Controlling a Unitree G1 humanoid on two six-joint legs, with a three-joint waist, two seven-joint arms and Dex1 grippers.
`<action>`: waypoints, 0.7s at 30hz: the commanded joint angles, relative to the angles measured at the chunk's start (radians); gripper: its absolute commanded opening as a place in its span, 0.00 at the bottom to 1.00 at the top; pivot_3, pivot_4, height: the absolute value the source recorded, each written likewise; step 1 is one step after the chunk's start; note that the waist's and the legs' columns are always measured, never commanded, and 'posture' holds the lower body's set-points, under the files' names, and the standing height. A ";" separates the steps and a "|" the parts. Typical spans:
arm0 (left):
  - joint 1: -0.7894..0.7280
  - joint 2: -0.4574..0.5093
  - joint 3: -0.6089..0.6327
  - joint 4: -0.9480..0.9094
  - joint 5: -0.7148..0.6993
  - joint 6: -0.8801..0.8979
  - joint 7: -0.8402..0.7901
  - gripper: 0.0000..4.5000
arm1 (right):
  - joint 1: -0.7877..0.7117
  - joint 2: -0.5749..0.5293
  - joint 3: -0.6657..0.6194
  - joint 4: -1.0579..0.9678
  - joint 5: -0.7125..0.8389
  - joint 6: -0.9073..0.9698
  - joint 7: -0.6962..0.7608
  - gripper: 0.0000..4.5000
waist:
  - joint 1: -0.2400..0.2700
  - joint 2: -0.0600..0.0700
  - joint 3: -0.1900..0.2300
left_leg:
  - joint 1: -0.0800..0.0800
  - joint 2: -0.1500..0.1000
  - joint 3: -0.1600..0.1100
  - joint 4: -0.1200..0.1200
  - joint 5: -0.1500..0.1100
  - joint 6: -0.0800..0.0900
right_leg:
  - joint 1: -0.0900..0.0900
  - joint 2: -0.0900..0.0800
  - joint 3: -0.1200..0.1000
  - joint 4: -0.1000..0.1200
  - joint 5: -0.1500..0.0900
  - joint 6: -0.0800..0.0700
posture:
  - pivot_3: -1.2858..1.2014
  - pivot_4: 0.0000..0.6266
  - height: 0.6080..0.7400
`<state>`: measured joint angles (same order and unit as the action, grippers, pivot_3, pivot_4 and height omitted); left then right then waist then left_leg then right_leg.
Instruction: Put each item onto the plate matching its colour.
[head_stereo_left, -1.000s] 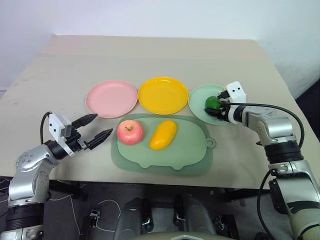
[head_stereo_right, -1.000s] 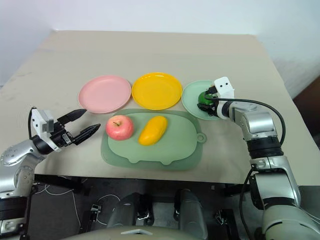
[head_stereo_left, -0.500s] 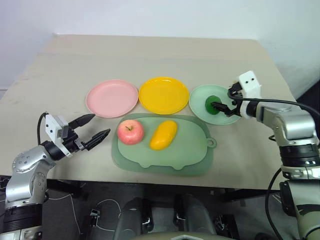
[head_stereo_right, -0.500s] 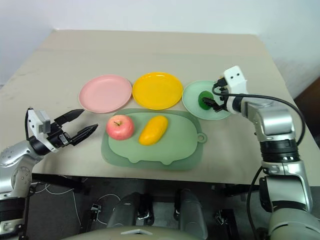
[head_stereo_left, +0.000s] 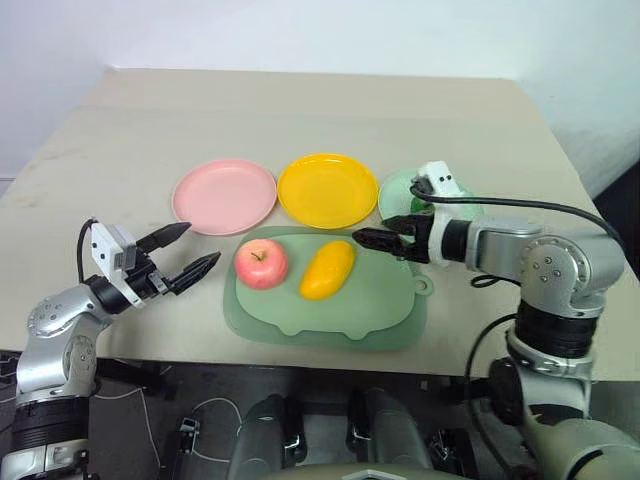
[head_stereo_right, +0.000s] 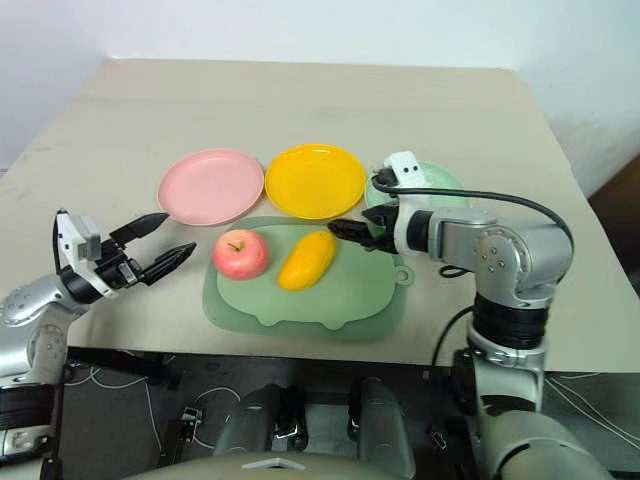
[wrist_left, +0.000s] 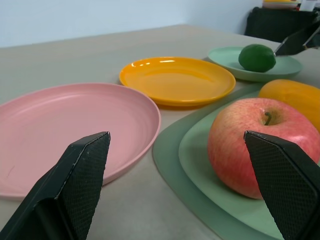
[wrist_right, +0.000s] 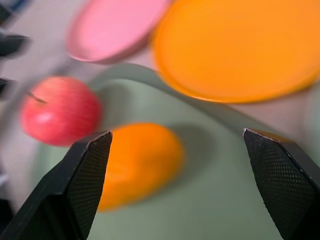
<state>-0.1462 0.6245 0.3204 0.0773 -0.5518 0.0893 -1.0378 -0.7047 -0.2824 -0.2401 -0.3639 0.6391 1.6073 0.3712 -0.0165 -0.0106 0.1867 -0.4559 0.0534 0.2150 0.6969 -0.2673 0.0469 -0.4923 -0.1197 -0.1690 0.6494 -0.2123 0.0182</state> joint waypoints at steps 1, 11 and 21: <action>-0.026 0.002 -0.009 -0.012 0.008 -0.011 0.001 1.00 | 0.010 0.020 0.000 -0.045 0.065 0.007 -0.071 0.99 | -0.001 0.000 0.000 | -0.001 0.000 0.000 0.000 0.000 0.000 | -0.001 0.000 0.000 0.000 0.000 0.000 | 0.52 0.24 0.67; -0.022 0.003 -0.019 -0.032 0.003 0.000 0.012 1.00 | 0.007 0.033 0.019 0.090 0.255 0.007 -0.286 0.99 | -0.021 0.000 0.000 | -0.002 0.000 0.001 0.000 0.001 -0.001 | -0.002 0.001 0.000 0.002 0.001 0.001 | 0.52 0.24 0.67; -0.025 0.002 -0.020 -0.020 0.007 -0.006 0.011 1.00 | -0.042 0.070 0.055 0.246 0.615 0.007 -0.591 0.99 | -0.029 0.000 0.000 | -0.001 0.000 0.001 0.001 0.001 -0.001 | -0.002 0.002 0.000 0.003 0.001 0.001 | 0.52 0.24 0.67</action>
<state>-0.1683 0.6196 0.2888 0.0761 -0.5463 0.0978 -1.0249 -0.7179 -0.2230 -0.1858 -0.1236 1.1842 1.6076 -0.1720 -0.0454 -0.0107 0.1863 -0.4572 0.0538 0.2159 0.6975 -0.2664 0.0464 -0.4945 -0.1179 -0.1690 0.6531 -0.2116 0.0192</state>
